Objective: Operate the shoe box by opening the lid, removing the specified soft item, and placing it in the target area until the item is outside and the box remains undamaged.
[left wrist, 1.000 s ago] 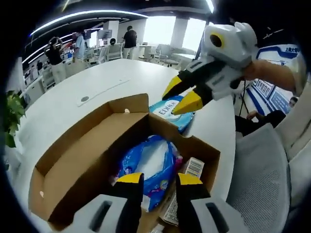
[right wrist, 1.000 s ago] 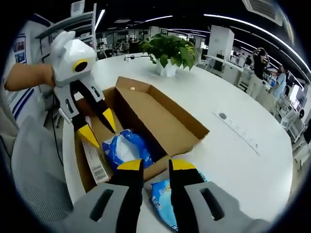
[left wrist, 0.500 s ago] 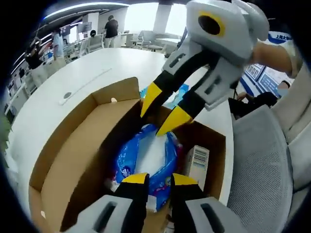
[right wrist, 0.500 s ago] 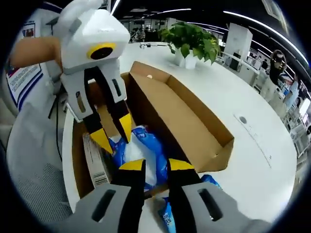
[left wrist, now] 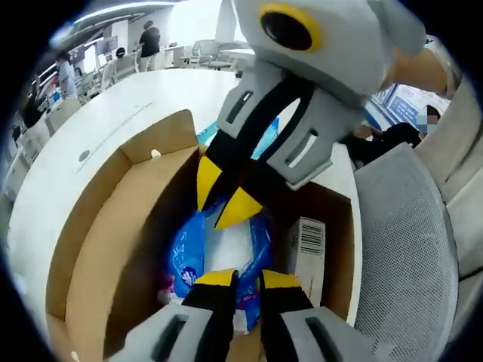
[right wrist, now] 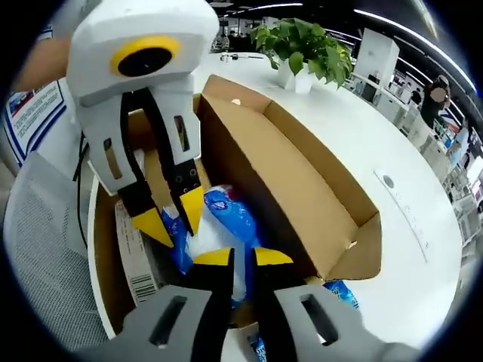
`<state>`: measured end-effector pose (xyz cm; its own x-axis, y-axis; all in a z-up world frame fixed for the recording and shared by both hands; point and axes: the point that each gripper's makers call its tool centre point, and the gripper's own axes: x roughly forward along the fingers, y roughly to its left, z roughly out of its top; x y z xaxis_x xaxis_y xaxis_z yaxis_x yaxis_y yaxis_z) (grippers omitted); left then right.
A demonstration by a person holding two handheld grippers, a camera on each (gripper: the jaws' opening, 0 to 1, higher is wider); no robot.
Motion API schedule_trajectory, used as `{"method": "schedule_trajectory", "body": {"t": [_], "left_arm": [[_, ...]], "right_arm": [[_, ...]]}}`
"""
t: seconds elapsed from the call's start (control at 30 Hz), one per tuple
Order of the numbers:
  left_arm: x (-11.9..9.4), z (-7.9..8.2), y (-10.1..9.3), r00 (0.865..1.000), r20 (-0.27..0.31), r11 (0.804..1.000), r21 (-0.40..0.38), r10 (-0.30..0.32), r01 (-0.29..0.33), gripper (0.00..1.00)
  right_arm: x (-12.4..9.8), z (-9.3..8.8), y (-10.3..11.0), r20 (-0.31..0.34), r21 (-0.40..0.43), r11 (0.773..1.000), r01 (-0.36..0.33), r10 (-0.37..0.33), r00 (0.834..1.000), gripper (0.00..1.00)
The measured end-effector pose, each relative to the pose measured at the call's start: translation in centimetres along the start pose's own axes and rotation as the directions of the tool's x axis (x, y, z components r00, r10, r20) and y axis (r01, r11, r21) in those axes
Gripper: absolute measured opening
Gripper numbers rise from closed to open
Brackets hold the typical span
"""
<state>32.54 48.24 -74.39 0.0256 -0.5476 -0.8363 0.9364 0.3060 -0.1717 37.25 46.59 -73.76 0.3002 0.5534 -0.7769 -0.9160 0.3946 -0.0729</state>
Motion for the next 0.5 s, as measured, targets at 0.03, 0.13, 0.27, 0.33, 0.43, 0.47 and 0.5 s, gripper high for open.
{"method": "schedule_trajectory", "body": {"t": [0.03, 0.13, 0.27, 0.33, 0.43, 0.47, 0.5], "left_arm": [[0.0, -0.1, 0.0, 1.0, 0.0, 1.0, 0.002, 0.001, -0.001, 0.04], [-0.3, -0.3, 0.1, 1.0, 0.001, 1.0, -0.025, 0.006, -0.006, 0.0], [-0.7, -0.7, -0.1, 1.0, 0.001, 0.999, -0.05, 0.011, -0.01, 0.0], [-1.0, -0.7, -0.2, 1.0, 0.002, 0.998, -0.056, 0.015, -0.015, 0.0], [-1.5, -0.7, -0.4, 1.0, 0.005, 0.998, -0.059, 0.026, -0.025, 0.0], [-1.7, -0.8, -0.4, 1.0, 0.005, 0.998, -0.057, 0.03, -0.03, 0.0], [-2.0, -0.8, -0.4, 0.999, 0.005, 0.998, -0.056, 0.036, -0.036, 0.0]], "right_arm": [[0.0, -0.1, -0.2, -0.006, -0.008, 1.0, 0.009, -0.009, 1.0, 0.0], [-0.1, 0.1, 0.1, 0.004, 0.005, 1.0, -0.004, 0.004, 1.0, 0.0], [-0.5, 0.3, 0.3, 0.015, -0.011, 1.0, -0.006, 0.007, 1.0, 0.0], [-0.7, 0.6, 0.5, 0.024, -0.018, 1.0, -0.009, 0.009, 1.0, 0.0], [-1.0, 1.0, 0.7, 0.04, -0.028, 1.0, -0.01, 0.011, 0.999, 0.0], [-1.2, 1.3, 0.8, 0.049, -0.028, 1.0, -0.01, 0.011, 0.999, 0.0], [-1.3, 1.5, 0.8, 0.056, -0.026, 1.0, -0.011, 0.013, 0.998, 0.0]]}}
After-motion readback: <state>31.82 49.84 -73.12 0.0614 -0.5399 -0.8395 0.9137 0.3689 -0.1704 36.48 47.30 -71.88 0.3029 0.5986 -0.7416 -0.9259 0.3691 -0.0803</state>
